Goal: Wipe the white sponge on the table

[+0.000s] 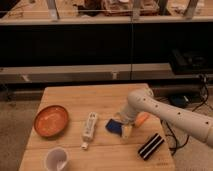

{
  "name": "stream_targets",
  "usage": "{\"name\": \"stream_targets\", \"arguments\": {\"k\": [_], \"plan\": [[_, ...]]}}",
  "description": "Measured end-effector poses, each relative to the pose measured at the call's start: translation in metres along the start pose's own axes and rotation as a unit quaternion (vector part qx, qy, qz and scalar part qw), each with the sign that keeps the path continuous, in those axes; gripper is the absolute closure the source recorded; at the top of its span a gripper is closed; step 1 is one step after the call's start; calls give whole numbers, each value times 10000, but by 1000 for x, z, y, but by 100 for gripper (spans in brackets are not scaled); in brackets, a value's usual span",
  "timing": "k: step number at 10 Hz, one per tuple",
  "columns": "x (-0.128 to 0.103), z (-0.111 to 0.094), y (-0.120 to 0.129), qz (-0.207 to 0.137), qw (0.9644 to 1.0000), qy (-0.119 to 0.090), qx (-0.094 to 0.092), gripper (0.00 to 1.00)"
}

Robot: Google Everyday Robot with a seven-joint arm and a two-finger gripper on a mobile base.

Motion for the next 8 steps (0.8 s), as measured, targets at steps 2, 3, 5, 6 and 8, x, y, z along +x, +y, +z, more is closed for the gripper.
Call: {"name": "stream_targets", "arguments": {"k": [2,3,5,6,8], "plan": [[7,8,-3,-26,10000,-67,16,20],[8,10,-4,-29,10000,-81,17,20],[8,14,-9,-6,9999,-114,-53,20],[5,14,-10,18,9999,-113,-74,20],[1,12,-11,141,9998,-56,-124,20]]}}
